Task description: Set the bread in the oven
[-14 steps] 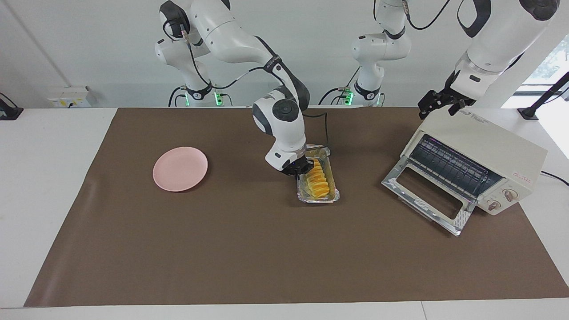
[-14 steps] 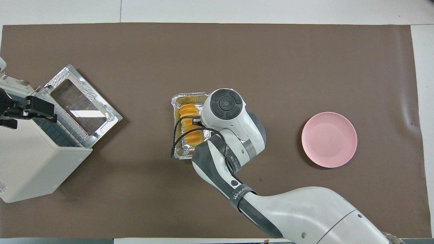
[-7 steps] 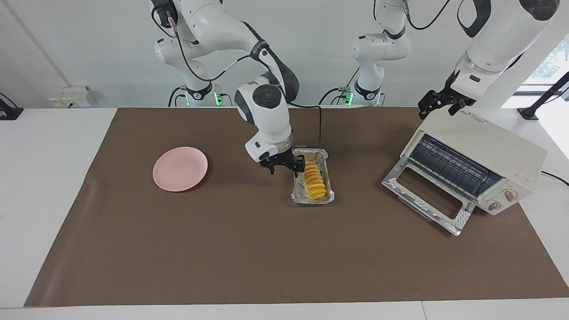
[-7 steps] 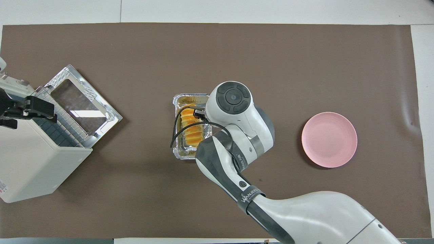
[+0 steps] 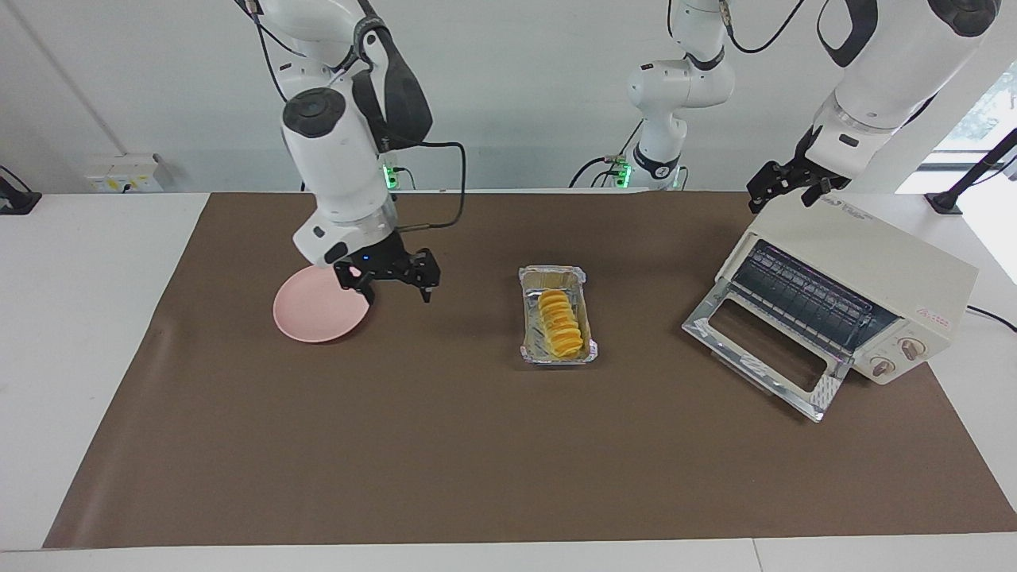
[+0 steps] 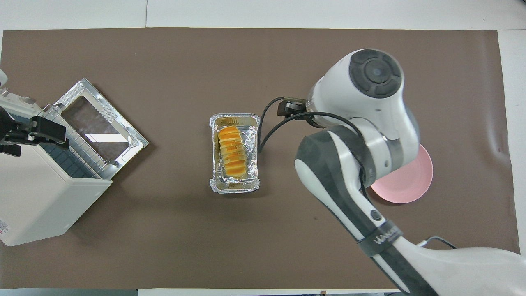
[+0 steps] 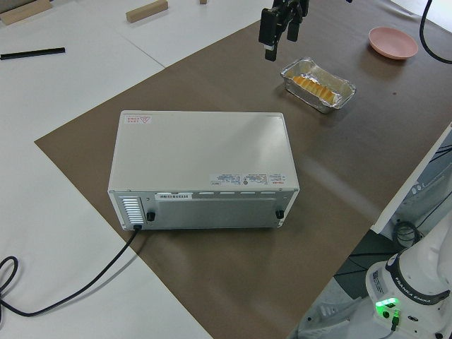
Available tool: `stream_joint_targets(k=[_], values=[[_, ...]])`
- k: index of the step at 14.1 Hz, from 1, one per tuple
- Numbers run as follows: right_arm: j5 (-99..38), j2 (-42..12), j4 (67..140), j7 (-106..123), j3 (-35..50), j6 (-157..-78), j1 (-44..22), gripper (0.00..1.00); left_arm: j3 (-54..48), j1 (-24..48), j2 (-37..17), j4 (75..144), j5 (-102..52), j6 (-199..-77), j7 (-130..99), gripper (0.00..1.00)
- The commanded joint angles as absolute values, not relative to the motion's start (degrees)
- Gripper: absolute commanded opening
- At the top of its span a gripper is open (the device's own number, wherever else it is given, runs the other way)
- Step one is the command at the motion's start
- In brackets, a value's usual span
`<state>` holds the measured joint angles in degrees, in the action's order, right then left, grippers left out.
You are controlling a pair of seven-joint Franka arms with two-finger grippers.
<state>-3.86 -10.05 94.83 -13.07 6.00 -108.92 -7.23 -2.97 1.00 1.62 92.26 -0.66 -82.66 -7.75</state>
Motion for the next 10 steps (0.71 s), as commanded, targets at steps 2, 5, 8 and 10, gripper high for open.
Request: stream_joint_targets(k=[2,5,8,10], values=[[-3.69,-5.55,96.06,0.49,6.59,-100.84,-0.37,1.00,-2.90,0.79,3.25,93.87,-0.97,-83.14,-7.65,1.00],[-2.99,-1.95,96.33,7.54,6.59,-94.77,2.80,1.00,-2.90,0.79,3.25,93.87,-0.97,-83.14,-7.65,1.00],[-0.44,2.71,96.94,7.91,6.68,-89.05,3.16,1.00,-2.90,0.79,3.25,93.87,-0.97,-83.14,-7.65,1.00],[0.52,5.00,96.86,7.74,6.59,-85.10,3.16,1.00,-2.90,0.79,3.25,93.87,-0.97,-83.14,-7.65,1.00]])
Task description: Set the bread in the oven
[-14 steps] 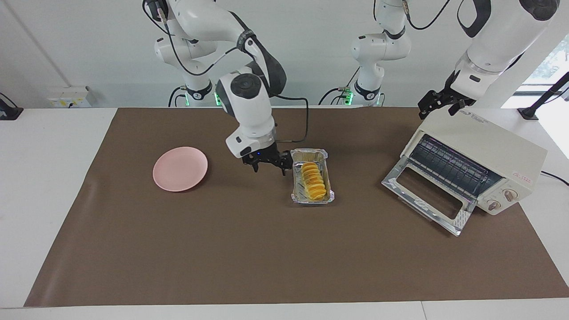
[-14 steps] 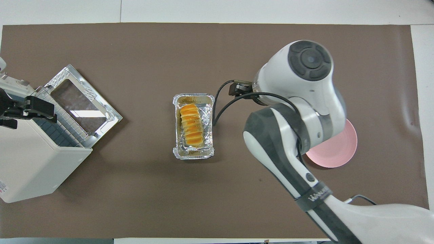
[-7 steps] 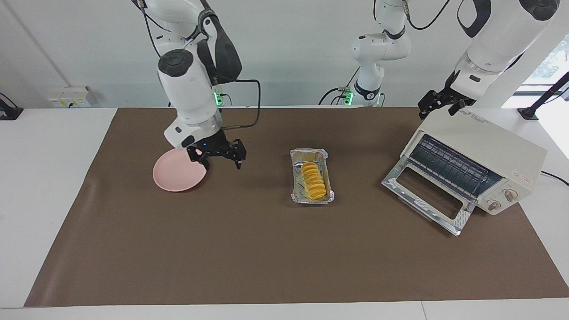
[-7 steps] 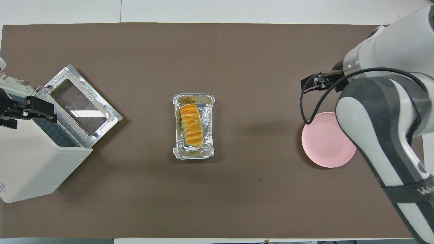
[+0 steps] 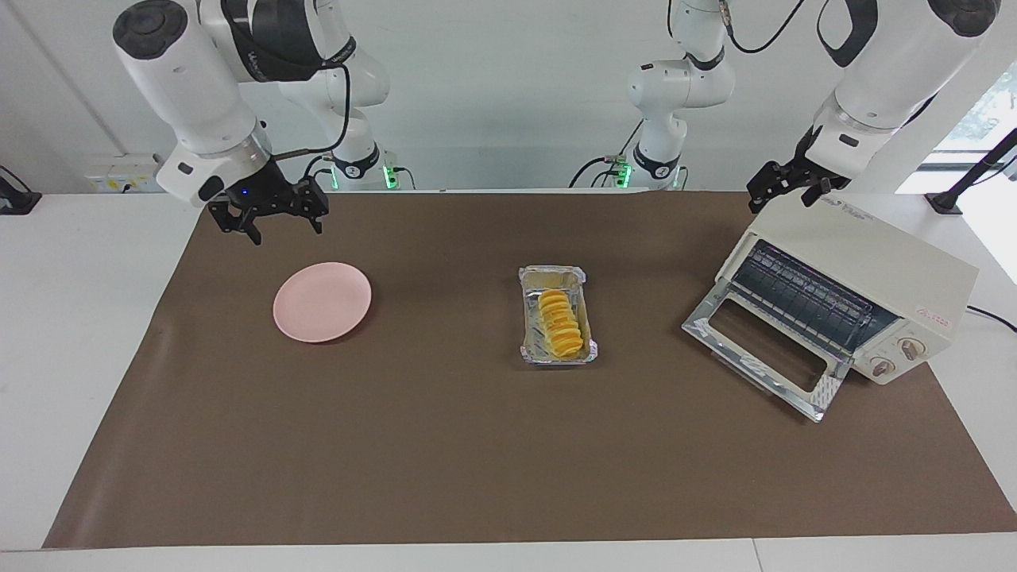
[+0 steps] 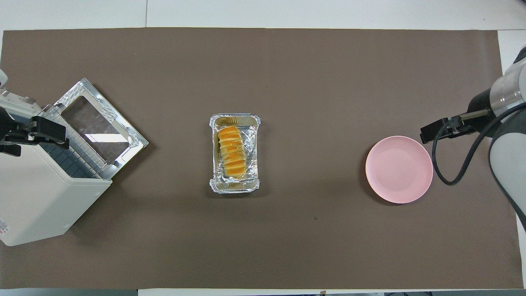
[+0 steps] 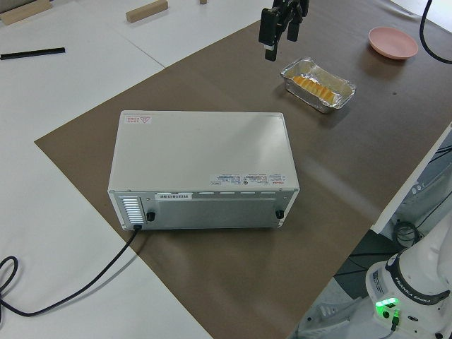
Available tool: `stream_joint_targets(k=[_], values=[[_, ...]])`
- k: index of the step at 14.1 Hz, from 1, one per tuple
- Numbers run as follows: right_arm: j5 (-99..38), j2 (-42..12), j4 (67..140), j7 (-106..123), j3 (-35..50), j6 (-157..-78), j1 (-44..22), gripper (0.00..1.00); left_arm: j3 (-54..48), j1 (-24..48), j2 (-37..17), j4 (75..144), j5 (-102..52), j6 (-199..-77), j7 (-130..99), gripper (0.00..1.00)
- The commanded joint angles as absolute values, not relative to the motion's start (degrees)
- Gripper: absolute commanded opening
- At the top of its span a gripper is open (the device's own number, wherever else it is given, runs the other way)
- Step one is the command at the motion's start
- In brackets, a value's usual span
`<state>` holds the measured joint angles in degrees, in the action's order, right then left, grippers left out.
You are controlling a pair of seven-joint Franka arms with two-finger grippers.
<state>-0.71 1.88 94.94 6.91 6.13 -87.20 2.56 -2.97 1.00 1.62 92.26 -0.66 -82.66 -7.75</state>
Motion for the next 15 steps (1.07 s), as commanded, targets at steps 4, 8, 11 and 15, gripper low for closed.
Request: stream_joint_targets(k=[4,8,11,15], values=[[2.46,5.63,96.42,7.91,6.42,-85.16,4.92,1.00,-2.90,0.79,3.25,93.87,-0.97,-83.14,-7.65,1.00],[1.41,5.45,96.33,7.82,5.63,-87.45,6.15,1.00,-2.90,0.79,3.25,93.87,-0.97,-83.14,-7.65,1.00],[-0.95,5.45,96.33,7.91,5.54,-87.54,6.42,1.00,-2.90,0.79,3.25,93.87,-0.97,-83.05,-7.65,1.00],[-1.58,5.54,96.33,8.00,4.22,-87.54,6.33,1.00,-3.25,1.84,3.51,93.95,-0.97,-82.27,-7.91,1.00]])
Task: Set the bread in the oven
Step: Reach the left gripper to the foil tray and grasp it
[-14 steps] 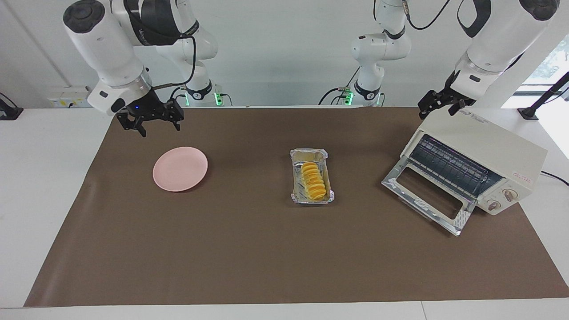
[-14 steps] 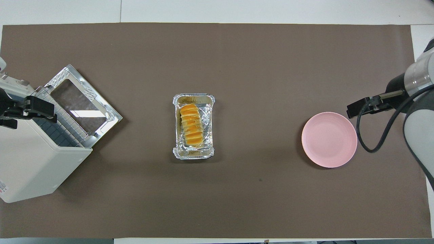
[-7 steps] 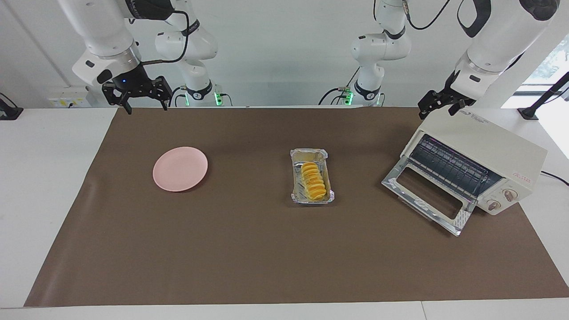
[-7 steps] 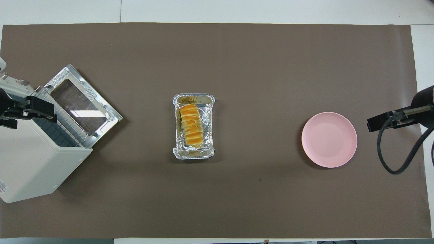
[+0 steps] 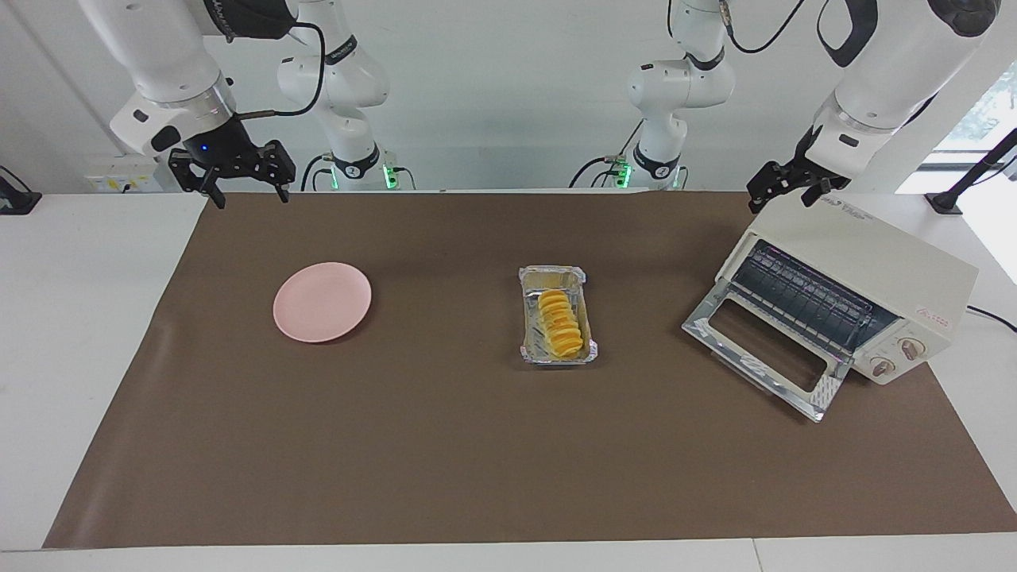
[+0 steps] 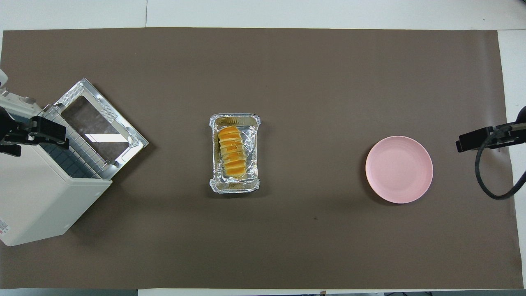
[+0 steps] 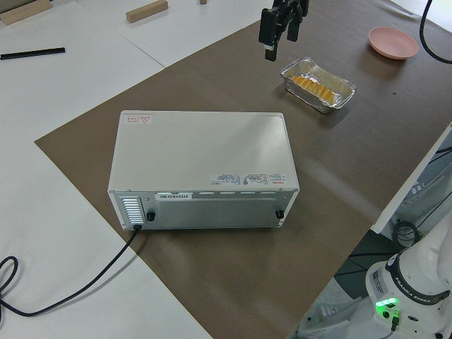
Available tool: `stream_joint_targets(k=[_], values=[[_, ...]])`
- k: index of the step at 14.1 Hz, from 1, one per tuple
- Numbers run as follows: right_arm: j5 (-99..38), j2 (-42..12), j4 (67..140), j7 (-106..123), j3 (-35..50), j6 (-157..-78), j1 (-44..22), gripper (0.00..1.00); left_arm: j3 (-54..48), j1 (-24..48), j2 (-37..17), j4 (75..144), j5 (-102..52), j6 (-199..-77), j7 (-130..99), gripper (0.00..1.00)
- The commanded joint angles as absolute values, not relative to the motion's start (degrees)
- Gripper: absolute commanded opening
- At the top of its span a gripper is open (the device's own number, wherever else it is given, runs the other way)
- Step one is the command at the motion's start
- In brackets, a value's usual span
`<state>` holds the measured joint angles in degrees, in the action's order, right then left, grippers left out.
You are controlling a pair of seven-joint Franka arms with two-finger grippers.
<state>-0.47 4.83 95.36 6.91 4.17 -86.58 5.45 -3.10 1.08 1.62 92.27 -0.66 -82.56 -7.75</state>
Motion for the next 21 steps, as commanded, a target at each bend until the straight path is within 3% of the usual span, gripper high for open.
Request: stream_joint_targets(k=[1,5,9,14,15,18,19,21], values=[[-1.58,5.54,96.33,8.00,4.31,-87.54,6.33,1.00,-3.60,3.24,3.69,93.87,-0.97,-82.96,-8.35,1.00],[-1.50,5.54,96.33,7.48,4.22,-87.54,6.24,1.00,-3.87,15.52,2.21,95.10,-1.41,-94.28,-20.52,1.00],[-1.32,5.71,96.59,7.73,4.31,-86.05,5.89,1.00,-3.69,30.12,-12.96,94.31,-1.93,-108.76,-32.49,1.00],[-1.32,5.71,96.59,7.73,4.22,-86.04,5.89,1.00,-3.52,34.71,-27.05,93.16,-1.06,-120.57,-35.15,1.00],[-1.32,5.71,96.59,7.73,4.31,-86.04,5.89,1.00,-3.60,35.41,-27.85,93.25,-0.88,-121.11,-38.64,0.88],[-1.32,5.71,96.59,7.73,4.22,-86.04,5.89,1.00,-3.60,36.82,-27.77,95.53,-0.79,-123.65,-39.81,0.68],[-1.32,5.80,96.59,7.73,4.31,-86.04,5.89,1.00,-3.60,37.09,-27.77,96.84,-0.79,-124.79,-40.34,0.51],[-1.32,5.71,96.59,7.73,4.31,-86.04,5.89,1.00,-3.60,37.09,-27.69,98.08,-0.79,-125.94,-40.34,0.02]])
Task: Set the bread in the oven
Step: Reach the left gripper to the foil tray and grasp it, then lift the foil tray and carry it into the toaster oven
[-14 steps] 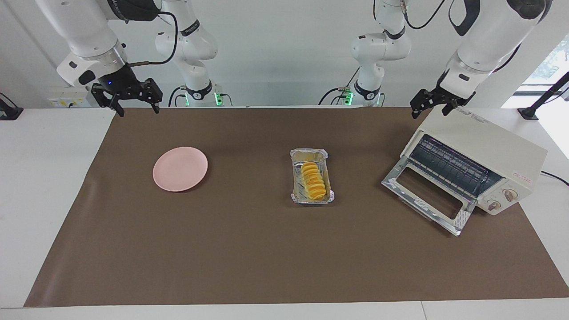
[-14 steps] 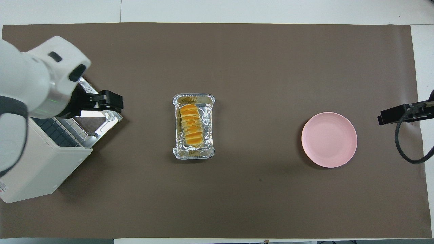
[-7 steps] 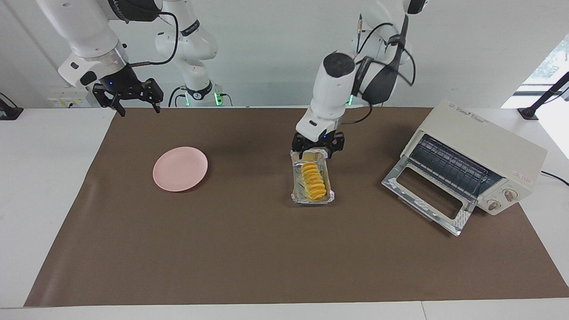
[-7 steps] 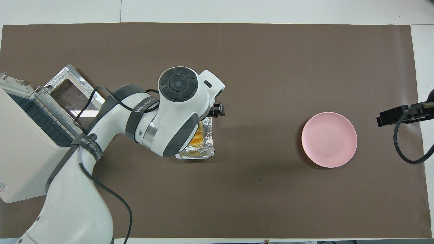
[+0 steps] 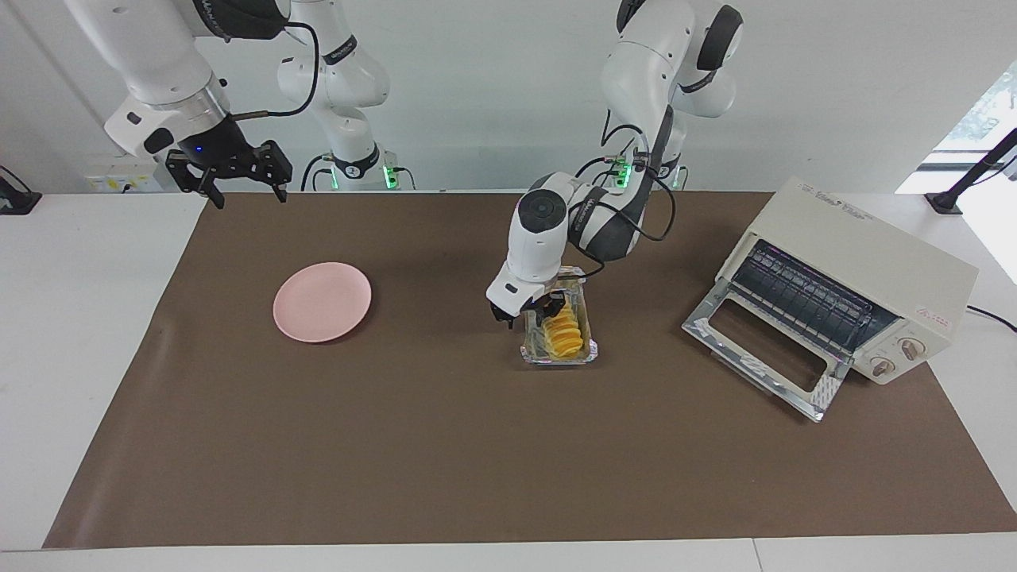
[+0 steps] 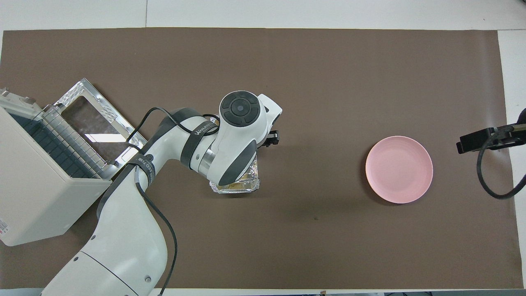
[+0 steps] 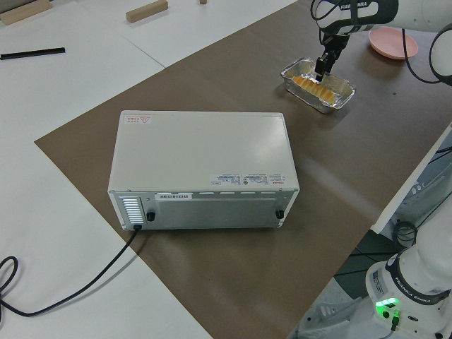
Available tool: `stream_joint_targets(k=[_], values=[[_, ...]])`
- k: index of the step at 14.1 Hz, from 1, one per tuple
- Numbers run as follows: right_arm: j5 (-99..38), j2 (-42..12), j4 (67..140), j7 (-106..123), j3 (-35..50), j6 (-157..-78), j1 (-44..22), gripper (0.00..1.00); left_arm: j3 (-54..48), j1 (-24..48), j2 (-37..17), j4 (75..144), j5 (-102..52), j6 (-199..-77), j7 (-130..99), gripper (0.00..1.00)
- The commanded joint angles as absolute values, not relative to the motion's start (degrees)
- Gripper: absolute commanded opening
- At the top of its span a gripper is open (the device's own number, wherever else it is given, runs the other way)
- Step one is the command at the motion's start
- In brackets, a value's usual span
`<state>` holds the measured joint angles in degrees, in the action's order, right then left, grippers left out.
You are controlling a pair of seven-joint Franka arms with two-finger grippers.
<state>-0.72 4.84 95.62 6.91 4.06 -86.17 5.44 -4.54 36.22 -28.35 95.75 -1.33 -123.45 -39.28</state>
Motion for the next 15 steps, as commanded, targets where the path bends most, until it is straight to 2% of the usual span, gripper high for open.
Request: stream_joint_targets(k=[1,4,8,10,13,15], values=[[-1.32,5.71,96.59,7.73,4.22,-86.04,5.89,1.00,-3.60,37.09,-27.69,98.00,-0.88,-125.60,-40.34,0.00],[-1.32,5.71,96.59,7.73,4.22,-86.04,5.89,1.00,-3.26,36.21,-27.69,96.43,-1.40,-122.28,-40.25,0.00],[-1.32,5.71,96.59,7.73,4.22,-86.04,5.89,1.00,1.04,31.83,-28.13,83.62,-1.49,-107.34,-40.34,0.00],[-1.32,5.71,96.59,7.73,4.22,-86.04,5.89,1.00,8.22,31.47,-27.51,78.69,-1.93,-100.67,-40.25,0.00],[-1.32,5.71,96.59,7.73,4.22,-86.04,5.89,1.00,17.29,29.71,-27.68,77.34,-4.13,-99.31,-40.25,0.00],[-1.32,5.71,96.59,7.73,4.22,-86.04,5.89,1.00,19.42,25.52,-27.77,78.04,-3.87,-99.14,-40.08,0.00]])
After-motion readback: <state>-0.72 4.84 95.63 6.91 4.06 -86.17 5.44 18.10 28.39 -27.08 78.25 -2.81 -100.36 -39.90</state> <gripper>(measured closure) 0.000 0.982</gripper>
